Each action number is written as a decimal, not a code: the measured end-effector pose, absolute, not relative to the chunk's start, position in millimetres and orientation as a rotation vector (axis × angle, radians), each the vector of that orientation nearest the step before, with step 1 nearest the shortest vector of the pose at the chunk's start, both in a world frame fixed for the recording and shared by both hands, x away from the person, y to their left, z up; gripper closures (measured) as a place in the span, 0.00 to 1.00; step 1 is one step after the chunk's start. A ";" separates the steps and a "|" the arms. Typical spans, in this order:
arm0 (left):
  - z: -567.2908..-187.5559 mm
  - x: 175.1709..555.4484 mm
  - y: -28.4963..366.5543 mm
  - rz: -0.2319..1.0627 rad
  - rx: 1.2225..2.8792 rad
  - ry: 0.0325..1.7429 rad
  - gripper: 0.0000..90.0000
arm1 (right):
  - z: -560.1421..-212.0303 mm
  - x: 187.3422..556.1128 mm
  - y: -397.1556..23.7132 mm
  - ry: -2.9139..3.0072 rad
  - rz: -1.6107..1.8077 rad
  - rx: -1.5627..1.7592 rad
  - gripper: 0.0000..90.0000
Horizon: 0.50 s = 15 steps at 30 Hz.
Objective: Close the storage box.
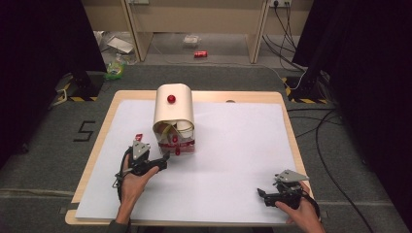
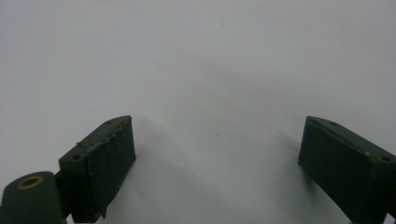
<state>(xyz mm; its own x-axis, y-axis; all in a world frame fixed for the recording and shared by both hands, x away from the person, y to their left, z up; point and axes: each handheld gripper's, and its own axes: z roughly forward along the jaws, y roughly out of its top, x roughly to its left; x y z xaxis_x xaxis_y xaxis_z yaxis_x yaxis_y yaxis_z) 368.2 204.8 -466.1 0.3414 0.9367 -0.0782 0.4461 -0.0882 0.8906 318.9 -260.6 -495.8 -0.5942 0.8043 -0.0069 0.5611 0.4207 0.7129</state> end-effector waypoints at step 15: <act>-466.9 360.9 208.5 0.676 1.709 1.251 0.17 | -495.7 318.8 -260.4 2.333 0.971 1.174 0.12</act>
